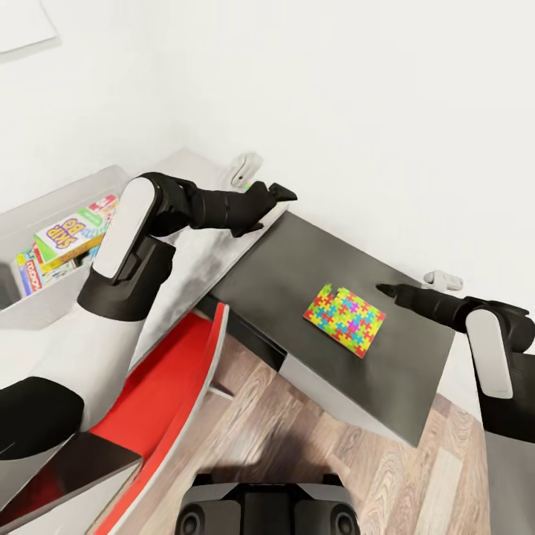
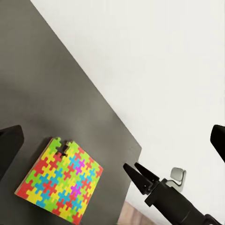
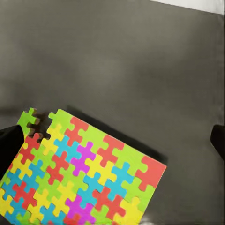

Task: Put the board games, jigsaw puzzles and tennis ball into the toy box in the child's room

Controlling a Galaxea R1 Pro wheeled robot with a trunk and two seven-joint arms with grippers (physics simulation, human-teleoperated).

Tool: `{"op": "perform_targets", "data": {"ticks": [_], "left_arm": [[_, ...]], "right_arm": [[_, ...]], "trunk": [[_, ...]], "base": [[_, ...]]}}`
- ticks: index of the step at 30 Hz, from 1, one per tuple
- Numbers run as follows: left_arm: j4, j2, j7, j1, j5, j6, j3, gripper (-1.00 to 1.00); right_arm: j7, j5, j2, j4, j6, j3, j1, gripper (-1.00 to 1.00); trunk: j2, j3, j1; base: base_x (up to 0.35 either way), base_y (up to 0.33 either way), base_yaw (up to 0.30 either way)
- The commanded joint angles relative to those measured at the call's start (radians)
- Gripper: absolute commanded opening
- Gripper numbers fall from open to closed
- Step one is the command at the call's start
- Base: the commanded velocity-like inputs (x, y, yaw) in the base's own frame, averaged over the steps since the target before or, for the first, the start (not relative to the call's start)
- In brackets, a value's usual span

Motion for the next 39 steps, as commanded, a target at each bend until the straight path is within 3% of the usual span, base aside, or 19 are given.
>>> {"op": "perform_targets", "data": {"ticks": [1, 8, 10, 13, 14, 17, 18, 20, 24, 32, 39], "left_arm": [[0.014, -0.009, 0.01, -0.001, 0.005, 0.001, -0.001, 1.0], [0.129, -0.059, 0.005, -0.003, -0.008, 0.01, -0.011, 1.0], [0.194, -0.081, -0.001, -0.006, -0.019, 0.012, -0.03, 1.0], [0.285, -0.105, -0.028, -0.011, -0.061, 0.013, -0.079, 1.0], [0.285, -0.105, -0.028, -0.011, -0.061, 0.013, -0.079, 1.0], [0.347, -0.117, -0.086, -0.017, -0.124, 0.01, -0.118, 1.0], [0.347, -0.117, -0.086, -0.017, -0.124, 0.01, -0.118, 1.0], [0.374, -0.121, -0.125, -0.019, -0.162, 0.008, -0.135, 1.0], [0.415, -0.124, -0.16, -0.018, -0.204, 0.005, -0.151, 1.0], [0.467, -0.12, -0.185, -0.003, -0.242, 0.003, -0.163, 1.0], [0.483, -0.115, -0.192, 0.031, -0.285, 0.002, -0.166, 1.0]], "right_arm": [[-0.007, -0.011, -0.004, -0.001, 0.004, -0.004, 0.007, 1.0], [0.061, -0.012, -0.041, -0.001, 0.004, -0.046, 0.04, 1.0], [0.117, -0.012, -0.056, -0.001, 0.004, -0.072, 0.058, 1.0], [0.208, -0.012, -0.076, -0.001, 0.004, -0.117, 0.091, 1.0], [0.208, -0.012, -0.076, -0.001, 0.004, -0.117, 0.091, 1.0], [0.278, -0.012, -0.094, -0.001, 0.004, -0.153, 0.115, 1.0], [0.278, -0.012, -0.094, -0.001, 0.004, -0.153, 0.115, 1.0], [0.307, -0.012, -0.107, -0.001, 0.004, -0.174, 0.125, 1.0], [0.332, -0.012, -0.129, -0.001, 0.004, -0.198, 0.141, 1.0], [0.374, -0.013, -0.15, -0.002, 0.004, -0.23, 0.167, 1.0], [0.502, -0.012, -0.174, -0.002, 0.004, -0.266, 0.198, 1.0]], "trunk": [[-0.002, -0.001, 0.001], [-0.002, -0.001, 0.001], [-0.002, -0.001, 0.001], [-0.002, -0.001, 0.001], [-0.002, -0.001, 0.001], [-0.002, -0.001, 0.001], [-0.002, -0.001, 0.001], [-0.002, -0.001, 0.001], [-0.002, -0.001, 0.001], [-0.002, -0.001, 0.001], [-0.002, -0.001, 0.001]], "base": [[0.0, 0.0, -0.28], [0.0, 0.0, -0.282], [0.0, 0.0, -0.283], [0.0, 0.0, -0.284], [0.0, 0.0, -0.284], [0.0, 0.0, -0.284], [0.0, 0.0, -0.284], [0.0, 0.0, -0.284], [0.0, 0.0, -0.284], [0.0, 0.0, -0.198], [0.0, 0.0, -0.063]]}}
